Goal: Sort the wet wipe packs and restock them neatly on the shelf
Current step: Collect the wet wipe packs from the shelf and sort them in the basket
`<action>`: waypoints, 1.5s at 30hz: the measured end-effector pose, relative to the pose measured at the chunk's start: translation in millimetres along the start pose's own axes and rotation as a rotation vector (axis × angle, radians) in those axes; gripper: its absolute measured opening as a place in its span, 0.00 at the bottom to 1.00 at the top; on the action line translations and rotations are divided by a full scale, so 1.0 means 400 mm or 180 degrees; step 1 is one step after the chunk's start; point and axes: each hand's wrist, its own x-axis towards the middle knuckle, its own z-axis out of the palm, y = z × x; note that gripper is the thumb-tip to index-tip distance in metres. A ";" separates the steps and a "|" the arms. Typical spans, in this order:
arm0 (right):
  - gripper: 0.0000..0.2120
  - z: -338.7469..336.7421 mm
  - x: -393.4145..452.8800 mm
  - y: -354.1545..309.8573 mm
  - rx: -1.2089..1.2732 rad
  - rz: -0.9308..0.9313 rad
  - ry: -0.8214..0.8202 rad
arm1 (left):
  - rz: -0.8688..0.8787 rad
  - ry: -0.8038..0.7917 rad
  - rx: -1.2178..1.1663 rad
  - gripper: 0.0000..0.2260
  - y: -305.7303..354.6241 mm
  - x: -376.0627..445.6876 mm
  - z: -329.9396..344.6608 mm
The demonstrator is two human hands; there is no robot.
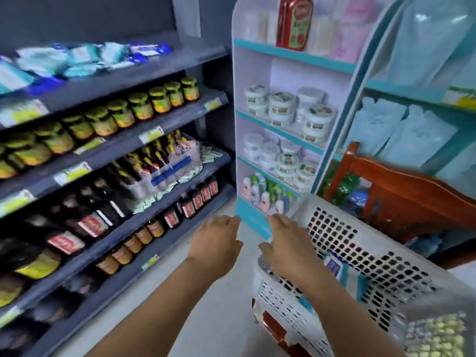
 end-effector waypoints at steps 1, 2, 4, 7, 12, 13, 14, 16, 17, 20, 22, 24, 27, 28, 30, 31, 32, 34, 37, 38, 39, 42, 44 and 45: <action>0.21 -0.006 0.016 -0.053 -0.0007 -0.0074 0.0038 | -0.0063 0.0071 -0.0012 0.22 -0.045 -0.016 -0.026; 0.22 -0.009 0.033 -0.108 -0.0022 -0.0145 0.0066 | -0.0124 0.0132 -0.0017 0.22 -0.091 -0.033 -0.052; 0.24 -0.013 0.064 -0.218 -0.0069 -0.0322 0.0124 | -0.0256 0.0253 -0.0023 0.21 -0.188 -0.066 -0.102; 0.26 -0.017 0.099 -0.385 -0.0075 -0.0585 0.0174 | -0.0445 0.0497 0.0013 0.21 -0.335 -0.121 -0.172; 0.24 -0.021 0.135 -0.660 -0.0089 -0.1028 0.0290 | -0.0703 0.0854 0.0056 0.21 -0.562 -0.224 -0.281; 0.24 -0.021 0.139 -0.711 -0.0075 -0.1122 0.0310 | -0.0751 0.0930 0.0081 0.21 -0.601 -0.244 -0.301; 0.24 -0.020 0.143 -0.761 -0.0067 -0.1222 0.0329 | -0.0801 0.0999 0.0105 0.21 -0.639 -0.264 -0.319; 0.25 -0.019 0.147 -0.854 -0.0060 -0.1434 0.0336 | -0.0915 0.1110 0.0137 0.22 -0.708 -0.305 -0.354; 0.25 -0.018 0.149 -0.897 -0.0061 -0.1529 0.0324 | -0.0973 0.1162 0.0153 0.22 -0.740 -0.325 -0.370; 0.26 -0.020 0.154 -1.019 -0.0090 -0.1777 0.0279 | -0.1166 0.1318 0.0210 0.22 -0.825 -0.380 -0.413; 0.27 -0.022 0.162 -1.093 -0.0124 -0.1931 0.0278 | -0.1313 0.1424 0.0256 0.23 -0.879 -0.412 -0.442; 0.27 -0.025 0.173 -1.160 -0.0140 -0.2090 0.0299 | -0.1450 0.1547 0.0284 0.22 -0.930 -0.439 -0.471; 0.26 -0.028 0.196 -1.255 -0.0109 -0.2298 0.0354 | -0.1644 0.1777 0.0310 0.22 -1.003 -0.476 -0.516; 0.27 -0.028 0.206 -1.287 -0.0103 -0.2359 0.0373 | -0.1716 0.1814 0.0297 0.22 -1.026 -0.485 -0.530; 0.27 -0.027 0.227 -1.346 -0.0081 -0.2480 0.0381 | -0.1857 0.1848 0.0292 0.21 -1.069 -0.492 -0.553; 0.26 -0.023 0.246 -1.382 -0.0076 -0.2565 0.0386 | -0.1928 0.1882 0.0309 0.20 -1.098 -0.493 -0.563; 0.26 -0.021 0.261 -1.411 -0.0075 -0.2620 0.0379 | -0.1976 0.1897 0.0333 0.20 -1.121 -0.492 -0.571; 0.26 -0.019 0.290 -1.458 -0.0050 -0.2686 0.0327 | -0.2074 0.1874 0.0344 0.20 -1.162 -0.487 -0.583; 0.27 -0.006 0.363 -1.542 -0.0033 -0.2794 0.0267 | -0.2250 0.1851 0.0311 0.21 -1.247 -0.463 -0.608; 0.27 -0.002 0.390 -1.568 -0.0050 -0.2822 0.0258 | -0.2313 0.1836 0.0313 0.21 -1.277 -0.452 -0.617; 0.27 0.001 0.418 -1.592 -0.0070 -0.2849 0.0254 | -0.2384 0.1815 0.0314 0.22 -1.310 -0.440 -0.625; 0.26 0.006 0.506 -1.651 -0.0139 -0.2898 0.0182 | -0.2695 0.1710 0.0269 0.22 -1.408 -0.403 -0.647; 0.25 0.011 0.563 -1.686 -0.0209 -0.2953 0.0119 | -0.2918 0.1640 0.0236 0.21 -1.476 -0.382 -0.657; 0.25 0.015 0.589 -1.705 -0.0250 -0.2983 0.0089 | -0.3002 0.1601 0.0244 0.21 -1.508 -0.373 -0.661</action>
